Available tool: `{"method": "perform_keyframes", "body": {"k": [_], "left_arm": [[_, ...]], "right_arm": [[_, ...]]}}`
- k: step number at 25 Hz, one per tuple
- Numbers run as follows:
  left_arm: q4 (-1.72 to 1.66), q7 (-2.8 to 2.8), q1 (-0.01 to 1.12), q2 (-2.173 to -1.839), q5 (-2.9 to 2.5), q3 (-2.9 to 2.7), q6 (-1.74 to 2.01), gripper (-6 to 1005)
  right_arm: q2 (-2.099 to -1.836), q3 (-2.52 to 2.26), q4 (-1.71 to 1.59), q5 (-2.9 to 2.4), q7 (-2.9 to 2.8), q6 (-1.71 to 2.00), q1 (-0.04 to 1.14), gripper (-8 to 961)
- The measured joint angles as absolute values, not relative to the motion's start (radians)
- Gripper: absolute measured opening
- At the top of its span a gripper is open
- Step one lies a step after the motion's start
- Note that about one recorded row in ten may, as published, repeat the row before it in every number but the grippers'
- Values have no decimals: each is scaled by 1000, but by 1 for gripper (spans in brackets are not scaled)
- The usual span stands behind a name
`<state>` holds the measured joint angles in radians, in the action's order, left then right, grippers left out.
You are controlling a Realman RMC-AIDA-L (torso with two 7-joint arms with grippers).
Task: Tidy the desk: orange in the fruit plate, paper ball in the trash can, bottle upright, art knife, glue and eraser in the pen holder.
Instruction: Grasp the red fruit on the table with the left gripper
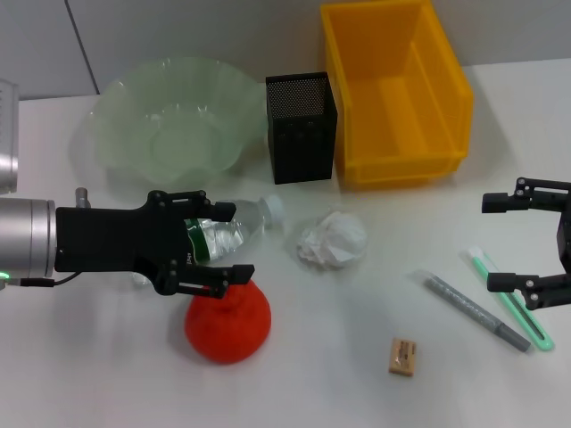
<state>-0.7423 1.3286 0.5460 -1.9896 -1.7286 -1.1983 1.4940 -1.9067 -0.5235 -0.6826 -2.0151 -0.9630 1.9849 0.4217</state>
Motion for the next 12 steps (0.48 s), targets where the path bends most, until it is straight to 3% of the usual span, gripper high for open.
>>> {"method": "perform_keyframes", "body": {"k": [12], "left_arm": [[-744, 1384, 548, -1989, -1761, -1207, 1492, 839]], "right_arm": [[-1909, -521, -683, -2016, -965, 1974, 422, 826]]}}
